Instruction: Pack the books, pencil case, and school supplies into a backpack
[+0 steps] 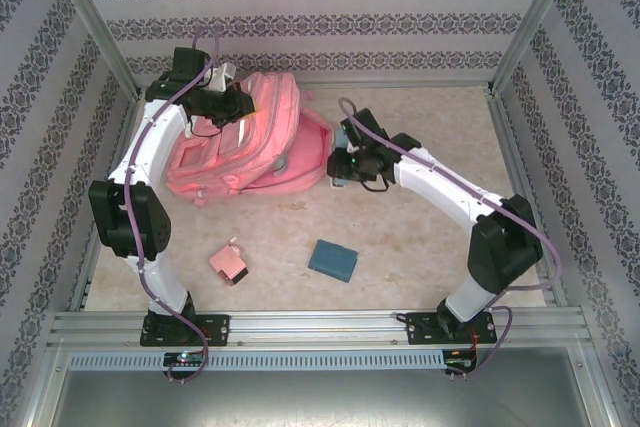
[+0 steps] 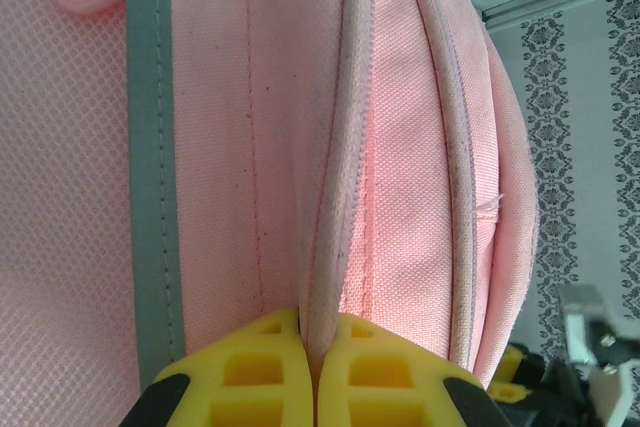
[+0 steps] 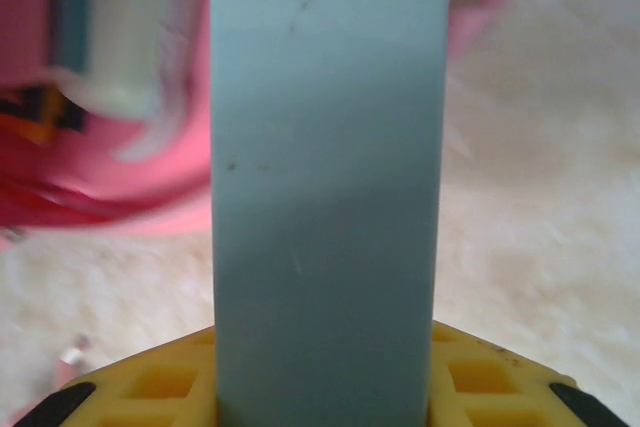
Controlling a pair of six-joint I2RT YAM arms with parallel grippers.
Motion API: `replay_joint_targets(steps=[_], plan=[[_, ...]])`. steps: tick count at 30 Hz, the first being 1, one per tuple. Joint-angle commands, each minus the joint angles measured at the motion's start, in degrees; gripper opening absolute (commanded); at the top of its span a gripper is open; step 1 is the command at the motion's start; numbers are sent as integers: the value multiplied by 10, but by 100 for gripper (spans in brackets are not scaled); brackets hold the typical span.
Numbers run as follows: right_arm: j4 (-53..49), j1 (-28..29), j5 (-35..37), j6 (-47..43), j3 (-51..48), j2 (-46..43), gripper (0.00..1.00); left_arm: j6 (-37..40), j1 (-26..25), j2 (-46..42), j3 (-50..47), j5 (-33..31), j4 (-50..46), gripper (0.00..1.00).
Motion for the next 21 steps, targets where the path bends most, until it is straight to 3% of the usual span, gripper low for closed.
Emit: replay_joint_targets(steps=[1, 11, 17, 21], plan=[[34, -5, -47, 9, 73, 66, 12, -10, 1, -48, 1, 52, 51, 0], [-5, -4, -56, 9, 282, 259, 16, -18, 1, -65, -18, 56, 62, 0], [27, -3, -86, 18, 320, 319, 18, -21, 1, -64, -23, 58, 65, 0], [-26, 6, -43, 5, 376, 355, 19, -19, 1, -64, -22, 56, 64, 0]])
